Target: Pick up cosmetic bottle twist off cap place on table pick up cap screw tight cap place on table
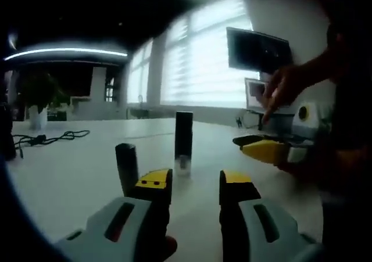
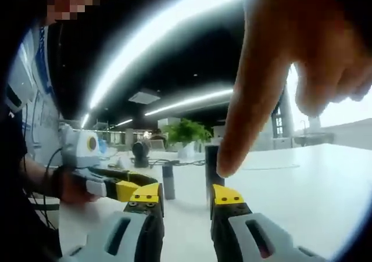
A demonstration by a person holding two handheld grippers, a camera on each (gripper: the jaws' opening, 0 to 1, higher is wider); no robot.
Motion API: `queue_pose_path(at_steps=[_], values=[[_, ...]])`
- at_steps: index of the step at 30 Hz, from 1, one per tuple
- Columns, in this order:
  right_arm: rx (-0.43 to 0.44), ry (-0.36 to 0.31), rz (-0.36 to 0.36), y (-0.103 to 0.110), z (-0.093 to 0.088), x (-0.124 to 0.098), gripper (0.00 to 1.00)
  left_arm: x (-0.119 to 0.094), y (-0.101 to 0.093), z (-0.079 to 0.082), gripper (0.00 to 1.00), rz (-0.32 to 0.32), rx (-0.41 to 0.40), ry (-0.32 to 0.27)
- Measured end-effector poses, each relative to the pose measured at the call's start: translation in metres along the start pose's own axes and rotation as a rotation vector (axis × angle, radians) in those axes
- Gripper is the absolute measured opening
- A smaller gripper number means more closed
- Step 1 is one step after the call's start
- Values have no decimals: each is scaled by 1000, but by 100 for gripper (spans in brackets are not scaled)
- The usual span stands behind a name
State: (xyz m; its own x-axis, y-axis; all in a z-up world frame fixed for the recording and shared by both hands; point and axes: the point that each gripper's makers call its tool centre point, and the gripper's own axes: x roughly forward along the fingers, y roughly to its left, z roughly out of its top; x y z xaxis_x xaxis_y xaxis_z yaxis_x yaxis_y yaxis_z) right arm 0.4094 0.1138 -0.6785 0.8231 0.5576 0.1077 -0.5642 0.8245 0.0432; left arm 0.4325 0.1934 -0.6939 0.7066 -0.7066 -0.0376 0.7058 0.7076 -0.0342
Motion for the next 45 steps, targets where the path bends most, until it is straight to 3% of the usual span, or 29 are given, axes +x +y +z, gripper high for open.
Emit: queue_pose_path(at_steps=[21, 26, 36, 45], values=[[11, -13, -2, -2, 3, -1, 24, 45, 1, -3, 23, 5, -28, 23], [15, -14, -4, -2, 3, -1, 24, 54, 4, 1, 23, 28, -16, 2], [23, -15, -4, -3, 3, -2, 24, 78, 7, -6, 24, 45, -29, 27], [24, -18, 2, -2, 4, -2, 24, 92, 11, -2, 24, 77, -26, 8]])
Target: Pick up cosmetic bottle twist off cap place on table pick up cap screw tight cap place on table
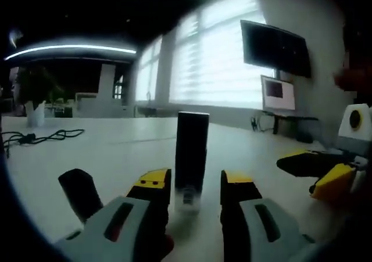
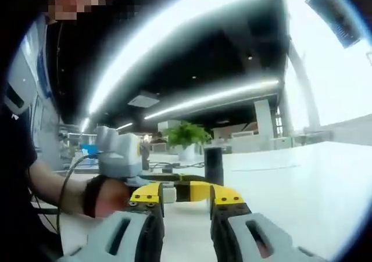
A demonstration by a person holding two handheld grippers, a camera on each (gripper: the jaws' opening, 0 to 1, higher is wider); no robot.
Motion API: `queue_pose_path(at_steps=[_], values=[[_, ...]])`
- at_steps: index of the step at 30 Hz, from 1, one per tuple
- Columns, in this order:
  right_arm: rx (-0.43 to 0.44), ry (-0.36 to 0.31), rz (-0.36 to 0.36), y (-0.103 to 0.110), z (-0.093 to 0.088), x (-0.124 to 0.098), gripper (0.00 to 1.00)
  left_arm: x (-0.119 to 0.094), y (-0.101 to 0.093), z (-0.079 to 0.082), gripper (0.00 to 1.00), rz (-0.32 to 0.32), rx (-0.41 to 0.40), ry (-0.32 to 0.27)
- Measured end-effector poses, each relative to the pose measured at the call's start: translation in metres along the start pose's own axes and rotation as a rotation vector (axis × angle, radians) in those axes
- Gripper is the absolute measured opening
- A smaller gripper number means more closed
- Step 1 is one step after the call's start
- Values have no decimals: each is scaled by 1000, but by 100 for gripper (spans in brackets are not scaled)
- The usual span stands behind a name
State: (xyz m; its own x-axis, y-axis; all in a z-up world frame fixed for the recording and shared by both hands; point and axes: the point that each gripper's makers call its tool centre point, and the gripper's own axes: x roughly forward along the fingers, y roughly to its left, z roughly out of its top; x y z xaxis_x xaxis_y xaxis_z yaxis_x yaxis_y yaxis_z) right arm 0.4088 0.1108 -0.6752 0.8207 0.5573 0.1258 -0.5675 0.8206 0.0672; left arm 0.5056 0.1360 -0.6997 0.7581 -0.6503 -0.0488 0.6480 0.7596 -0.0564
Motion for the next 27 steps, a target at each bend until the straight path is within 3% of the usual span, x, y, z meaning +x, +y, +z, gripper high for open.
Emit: queue_pose_path(at_steps=[11, 19, 27], values=[[12, -9, 3, -1, 1, -1, 24, 17, 5, 7, 23, 36, 9, -37], [10, -10, 1, -2, 2, -1, 24, 25, 4, -3, 23, 26, 19, -10], [8, -8, 1, -2, 1, 0, 24, 31, 5, 1, 22, 41, 23, -19]])
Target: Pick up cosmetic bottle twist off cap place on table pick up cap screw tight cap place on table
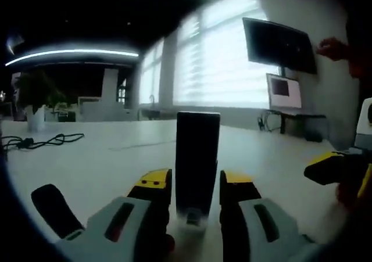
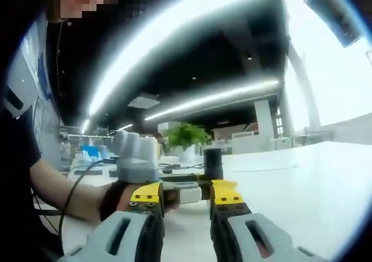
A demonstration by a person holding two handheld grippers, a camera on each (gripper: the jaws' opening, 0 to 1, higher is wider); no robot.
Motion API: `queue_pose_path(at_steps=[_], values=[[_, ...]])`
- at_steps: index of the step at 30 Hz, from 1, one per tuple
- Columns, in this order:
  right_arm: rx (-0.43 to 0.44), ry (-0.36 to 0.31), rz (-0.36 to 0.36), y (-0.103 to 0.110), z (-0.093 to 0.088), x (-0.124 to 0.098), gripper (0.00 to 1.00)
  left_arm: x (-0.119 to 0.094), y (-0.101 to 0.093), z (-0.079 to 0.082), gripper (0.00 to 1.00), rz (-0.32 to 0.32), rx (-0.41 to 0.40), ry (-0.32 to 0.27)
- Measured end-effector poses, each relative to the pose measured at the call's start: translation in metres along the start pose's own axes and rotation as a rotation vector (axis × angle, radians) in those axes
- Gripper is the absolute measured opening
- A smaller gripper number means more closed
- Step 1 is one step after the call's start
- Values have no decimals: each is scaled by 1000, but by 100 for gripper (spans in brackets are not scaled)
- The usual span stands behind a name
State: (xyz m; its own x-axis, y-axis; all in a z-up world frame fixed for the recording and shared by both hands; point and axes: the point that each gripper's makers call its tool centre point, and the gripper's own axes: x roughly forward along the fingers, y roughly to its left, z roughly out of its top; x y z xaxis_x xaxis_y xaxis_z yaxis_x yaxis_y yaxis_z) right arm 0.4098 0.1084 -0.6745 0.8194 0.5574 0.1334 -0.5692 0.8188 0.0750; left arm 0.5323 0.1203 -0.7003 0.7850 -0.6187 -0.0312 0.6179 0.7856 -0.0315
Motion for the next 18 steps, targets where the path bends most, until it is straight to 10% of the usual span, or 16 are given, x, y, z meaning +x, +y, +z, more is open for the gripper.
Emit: queue_pose_path(at_steps=[18], values=[[-13, 1, -5, -2, 0, 0, 23, 6, 0, -3, 15, -9, 6, -22]])
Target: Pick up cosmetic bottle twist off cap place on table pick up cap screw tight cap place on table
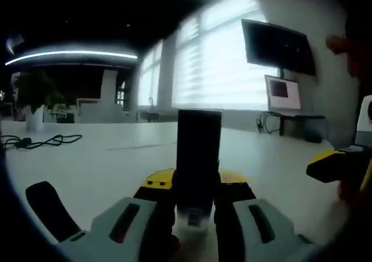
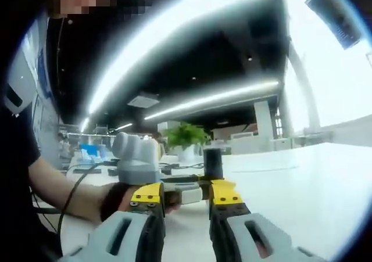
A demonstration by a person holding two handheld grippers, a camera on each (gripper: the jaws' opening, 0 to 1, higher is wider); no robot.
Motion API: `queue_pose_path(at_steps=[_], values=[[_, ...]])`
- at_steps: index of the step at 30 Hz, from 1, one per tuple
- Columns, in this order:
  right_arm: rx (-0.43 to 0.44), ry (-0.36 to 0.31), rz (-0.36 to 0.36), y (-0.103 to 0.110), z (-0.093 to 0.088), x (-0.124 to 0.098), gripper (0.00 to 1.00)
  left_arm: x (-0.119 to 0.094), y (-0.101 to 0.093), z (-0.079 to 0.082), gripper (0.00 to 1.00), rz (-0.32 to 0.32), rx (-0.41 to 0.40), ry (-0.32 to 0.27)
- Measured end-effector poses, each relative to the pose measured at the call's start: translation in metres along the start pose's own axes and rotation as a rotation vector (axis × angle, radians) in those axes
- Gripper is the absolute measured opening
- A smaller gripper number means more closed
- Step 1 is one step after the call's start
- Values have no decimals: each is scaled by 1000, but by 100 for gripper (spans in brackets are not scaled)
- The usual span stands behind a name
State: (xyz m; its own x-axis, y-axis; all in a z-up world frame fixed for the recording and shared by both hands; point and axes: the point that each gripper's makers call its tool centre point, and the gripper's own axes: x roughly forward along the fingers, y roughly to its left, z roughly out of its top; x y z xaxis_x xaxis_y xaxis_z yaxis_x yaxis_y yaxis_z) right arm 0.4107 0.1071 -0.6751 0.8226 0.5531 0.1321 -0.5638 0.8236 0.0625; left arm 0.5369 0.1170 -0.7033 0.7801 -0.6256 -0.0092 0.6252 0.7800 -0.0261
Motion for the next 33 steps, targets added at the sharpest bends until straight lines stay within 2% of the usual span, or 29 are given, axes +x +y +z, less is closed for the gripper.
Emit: queue_pose_path(at_steps=[5, 7, 8, 13, 16, 21, 23, 24, 28, 33], values=[[4, -4, -2, -1, 1, 0, 22, -4, -2, 0, 14, -11, 8, -1], [-4, 9, 4, 0, -2, 1, 22, -7, -8, 0, 14, -52, 5, -8], [-9, 10, 5, 1, -2, 1, 22, -9, -15, 0, 14, -92, 6, -11], [8, -3, -3, -2, 1, -1, 22, -17, -19, 1, 14, -101, 35, -6], [12, -1, 1, -2, 0, 0, 22, -19, -15, 2, 14, -103, 12, -9], [7, 4, 3, -1, -1, 0, 22, -28, -18, 7, 14, -117, 25, -21], [5, 2, 1, -1, 0, 0, 22, -32, -21, 10, 14, -139, 18, -31], [6, 2, 1, -1, 0, 0, 22, -34, -26, 11, 14, -176, 17, -41], [10, 0, -1, -1, 0, 0, 22, -41, -27, 11, 14, -188, 32, -36], [23, -4, 2, 0, 1, 0, 23, -54, -23, 13, 14, -203, 14, -35]])
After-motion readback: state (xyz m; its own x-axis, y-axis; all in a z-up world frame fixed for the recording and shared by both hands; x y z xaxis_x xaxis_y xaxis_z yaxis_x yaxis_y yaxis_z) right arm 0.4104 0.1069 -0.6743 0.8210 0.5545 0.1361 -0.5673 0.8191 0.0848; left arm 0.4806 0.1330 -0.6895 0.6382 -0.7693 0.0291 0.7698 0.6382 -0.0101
